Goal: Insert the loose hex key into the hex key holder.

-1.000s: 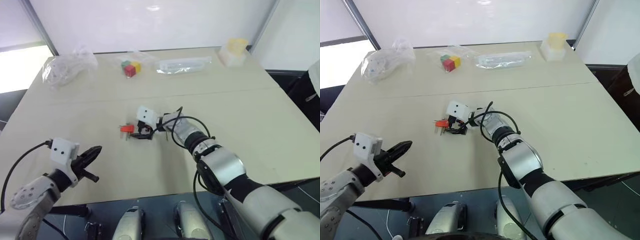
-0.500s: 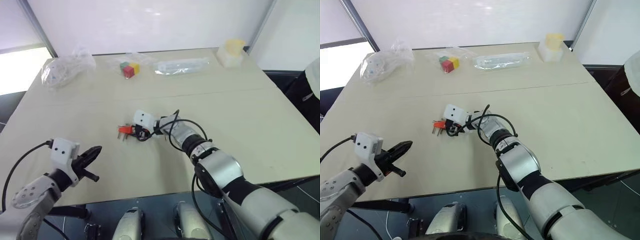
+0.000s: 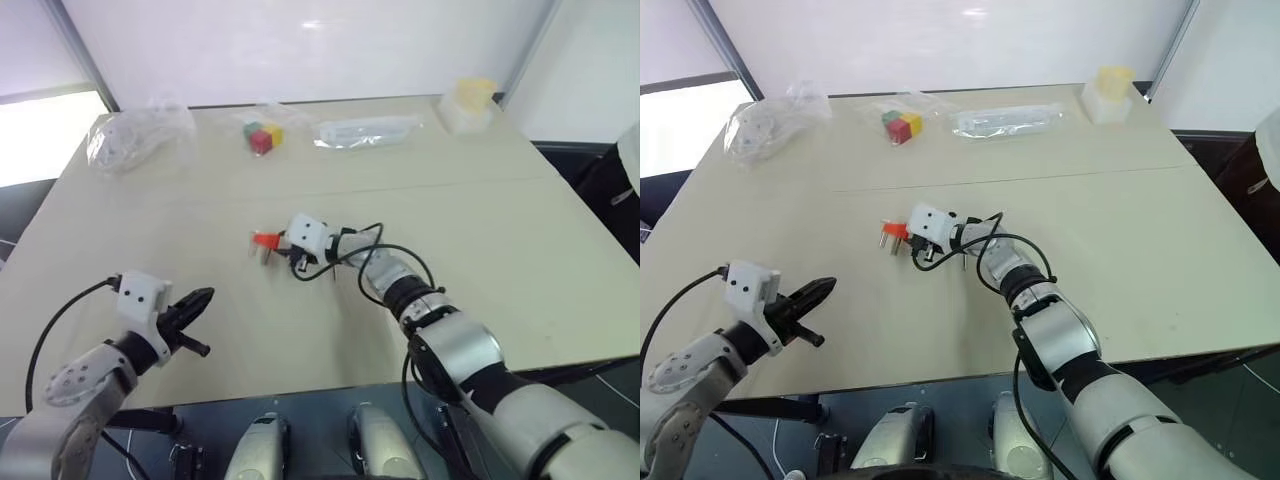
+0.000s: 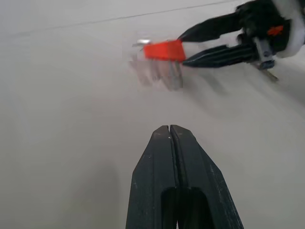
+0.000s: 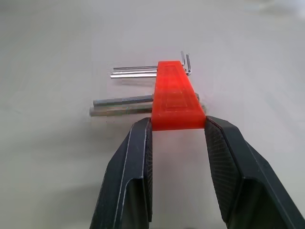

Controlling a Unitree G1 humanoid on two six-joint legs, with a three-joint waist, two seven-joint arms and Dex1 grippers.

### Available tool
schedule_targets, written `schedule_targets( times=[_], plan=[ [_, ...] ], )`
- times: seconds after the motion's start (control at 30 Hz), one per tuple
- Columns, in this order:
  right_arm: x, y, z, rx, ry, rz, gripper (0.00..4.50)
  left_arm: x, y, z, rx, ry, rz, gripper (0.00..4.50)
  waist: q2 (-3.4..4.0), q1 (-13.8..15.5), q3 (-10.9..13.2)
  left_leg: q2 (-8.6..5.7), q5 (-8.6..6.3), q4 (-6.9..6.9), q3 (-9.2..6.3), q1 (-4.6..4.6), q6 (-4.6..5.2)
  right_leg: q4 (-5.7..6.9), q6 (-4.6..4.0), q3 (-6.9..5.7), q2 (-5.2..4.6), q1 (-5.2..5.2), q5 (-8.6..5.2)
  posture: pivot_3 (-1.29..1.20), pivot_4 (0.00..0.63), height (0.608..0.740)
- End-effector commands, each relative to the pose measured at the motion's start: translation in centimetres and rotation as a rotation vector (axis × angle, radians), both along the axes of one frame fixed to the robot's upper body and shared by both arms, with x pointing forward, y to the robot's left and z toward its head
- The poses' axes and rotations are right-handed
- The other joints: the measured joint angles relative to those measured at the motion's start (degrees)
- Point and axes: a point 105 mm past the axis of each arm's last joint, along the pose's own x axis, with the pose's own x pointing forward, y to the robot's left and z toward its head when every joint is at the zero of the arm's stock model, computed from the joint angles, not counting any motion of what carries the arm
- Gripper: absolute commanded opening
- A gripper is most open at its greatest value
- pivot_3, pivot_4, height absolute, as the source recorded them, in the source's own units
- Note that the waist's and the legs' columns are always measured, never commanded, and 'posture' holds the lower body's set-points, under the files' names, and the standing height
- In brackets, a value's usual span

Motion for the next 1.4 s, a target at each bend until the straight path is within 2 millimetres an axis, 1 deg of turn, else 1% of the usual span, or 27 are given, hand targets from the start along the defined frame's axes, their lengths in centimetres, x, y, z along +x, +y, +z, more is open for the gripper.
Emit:
schedule_targets(
  times=[0.03, 0.2, 0.27, 0.33, 0.4, 0.5, 0.57, 0.67, 0.77, 0.87, 1.03, 1.1, 1.17, 1.2, 1.23, 1.27, 1.33, 1.37, 1.4],
  plan=[
    [-0.5, 0.6, 3.2, 0.031, -0.195, 0.043, 1.03, 0.9, -0.2, 0.9, -0.013, -0.035, -0.034, 0.0, 0.0, -0.01, 0.0, 0.0, 0.0, -0.03, -0.01, -0.02, 0.0, 0.02, 0.01, 0.0, 0.01, -0.04, 0.0, 0.0, 0.15, 0.74],
    [-1.5, -0.2, 6.0, 0.036, -0.421, 0.045, 1.03, 2.4, -0.6, 1.7, -0.026, -0.053, -0.09, 0.0, 0.0, -0.01, 0.01, 0.03, 0.0, -0.09, -0.02, -0.02, 0.0, 0.05, 0.03, 0.0, 0.08, -0.09, 0.01, 0.0, 0.15, 0.74],
    [-2.0, -0.4, 6.9, 0.007, -0.526, 0.059, 1.03, 2.9, -0.9, 1.9, -0.016, -0.06, -0.121, 0.0, -0.01, 0.08, 0.01, 0.02, 0.0, -0.09, 0.0, -0.01, 0.0, 0.04, 0.03, 0.01, 0.06, -0.08, 0.01, 0.0, 0.15, 0.74],
    [-2.7, -0.6, 8.4, -0.021, -0.679, 0.074, 1.03, 3.9, -1.5, 2.6, -0.024, -0.075, -0.159, 0.0, -0.03, 0.26, 0.03, 0.01, 0.0, -0.07, 0.0, -0.01, 0.0, 0.03, 0.03, 0.01, 0.04, -0.06, 0.01, 0.0, 0.15, 0.74],
    [-3.3, -0.8, 9.4, -0.043, -0.791, 0.093, 1.03, 4.6, -2.0, 3.2, -0.035, -0.086, -0.193, 0.0, -0.05, 0.55, 0.03, -0.02, 0.0, -0.03, -0.02, -0.04, 0.0, 0.02, 0.02, 0.01, 0.04, -0.06, 0.0, 0.0, 0.15, 0.74],
    [-3.8, -1.2, 10.2, -0.068, -0.899, 0.107, 1.03, 5.4, -2.6, 4.0, -0.047, -0.091, -0.246, 0.0, -0.07, 0.69, 0.03, -0.03, 0.0, -0.02, 0.0, -0.05, 0.0, 0.0, 0.01, 0.01, 0.02, -0.06, 0.0, 0.0, 0.15, 0.74],
    [-4.3, -1.4, 10.4, -0.092, -0.957, 0.141, 1.03, 5.7, -3.0, 4.4, -0.051, -0.08, -0.302, 0.0, -0.11, 0.9, 0.06, -0.05, 0.0, -0.03, 0.02, -0.06, 0.0, 0.01, 0.02, 0.03, 0.02, -0.08, 0.0, 0.0, 0.15, 0.74],
    [-4.4, -1.6, 9.9, -0.15, -1.004, 0.174, 1.03, 5.7, -3.3, 4.7, -0.039, -0.059, -0.384, 0.0, -0.12, 0.71, 0.07, -0.04, 0.0, -0.05, 0.03, -0.05, 0.0, 0.0, 0.01, 0.03, 0.04, -0.08, 0.0, 0.0, 0.15, 0.74],
    [-4.6, -1.5, 9.2, -0.2, -1.044, 0.215, 1.03, 5.6, -3.3, 4.8, -0.038, -0.042, -0.434, 0.0, -0.13, 0.64, 0.09, -0.03, 0.0, -0.09, 0.04, -0.05, 0.0, -0.01, 0.02, 0.03, 0.04, -0.09, -0.01, 0.0, 0.15, 0.74],
    [-4.4, -1.5, 8.8, -0.211, -1.036, 0.22, 1.03, 5.6, -3.0, 4.8, -0.034, -0.036, -0.449, 0.0, -0.19, 0.48, 0.12, -0.02, 0.0, -0.1, 0.03, -0.05, 0.0, -0.01, 0.03, 0.03, 0.04, -0.1, -0.01, 0.0, 0.15, 0.74],
    [-3.9, -1.7, 9.2, -0.209, -1.04, 0.202, 1.03, 5.5, -2.3, 4.8, -0.033, -0.025, -0.446, 0.0, -0.35, 0.59, 0.26, -0.01, 0.01, -0.09, 0.01, -0.06, 0.0, -0.01, 0.02, 0.03, 0.02, -0.09, -0.01, 0.0, 0.15, 0.74],
    [-3.9, -1.8, 9.4, -0.207, -1.044, 0.206, 1.03, 5.4, -1.9, 5.2, -0.062, -0.023, -0.437, 0.0, -0.43, 0.63, 0.36, -0.01, 0.01, -0.09, 0.01, -0.06, 0.0, -0.01, 0.02, 0.03, 0.01, -0.09, -0.01, 0.0, 0.15, 0.74],
    [-3.8, -1.9, 9.5, -0.216, -1.04, 0.213, 1.03, 5.2, -1.1, 5.7, -0.076, -0.017, -0.433, 0.0, -0.5, 0.57, 0.51, -0.01, 0.01, -0.09, 0.01, -0.06, 0.0, -0.01, 0.02, 0.03, 0.0, -0.09, -0.01, 0.0, 0.15, 0.74],
    [-3.7, -1.9, 9.7, -0.217, -1.039, 0.216, 1.03, 5.2, -0.7, 5.8, -0.071, -0.015, -0.432, 0.52, -0.53, 0.52, 0.56, -0.01, 0.01, -0.09, 0.01, -0.06, 0.0, -0.01, 0.02, 0.03, 0.0, -0.1, -0.01, 0.0, 0.15, 0.74],
    [-3.7, -1.9, 9.7, -0.226, -1.04, 0.226, 1.03, 5.2, -0.3, 6.0, -0.051, -0.02, -0.43, 0.81, -0.53, 0.48, 0.57, -0.01, 0.01, -0.1, 0.01, -0.07, 0.0, -0.01, 0.03, 0.03, 0.01, -0.11, -0.01, 0.0, 0.15, 0.74],
    [-3.8, -1.9, 9.6, -0.234, -1.033, 0.238, 1.03, 5.0, -0.1, 6.2, -0.047, -0.019, -0.444, 1.26, -0.5, 0.46, 0.62, 0.0, 0.01, -0.1, 0.01, -0.07, 0.0, 0.0, 0.03, 0.03, 0.01, -0.11, -0.01, 0.0, 0.15, 0.74],
    [-3.9, -1.9, 9.5, -0.237, -1.02, 0.253, 1.03, 5.1, 0.3, 6.6, -0.046, -0.02, -0.452, 2.25, -0.49, 0.46, 0.63, -0.01, 0.01, -0.12, 0.01, -0.06, 0.0, -0.01, 0.03, 0.03, 0.01, -0.12, -0.01, 0.0, 0.15, 0.74],
    [-3.9, -1.8, 9.5, -0.237, -1.017, 0.257, 1.03, 5.2, 0.5, 6.8, -0.048, -0.022, -0.45, 2.82, -0.49, 0.46, 0.63, -0.01, 0.01, -0.12, 0.01, -0.06, 0.0, -0.01, 0.02, 0.03, 0.01, -0.12, -0.01, 0.0, 0.15, 0.74],
    [-4.0, -1.8, 9.4, -0.244, -1.015, 0.264, 1.03, 5.3, 0.6, 7.0, -0.053, -0.022, -0.454, 3.26, -0.51, 0.48, 0.66, -0.01, 0.01, -0.12, 0.01, -0.06, 0.0, -0.01, 0.02, 0.03, 0.01, -0.11, -0.01, 0.0, 0.15, 0.74]
  ],
)
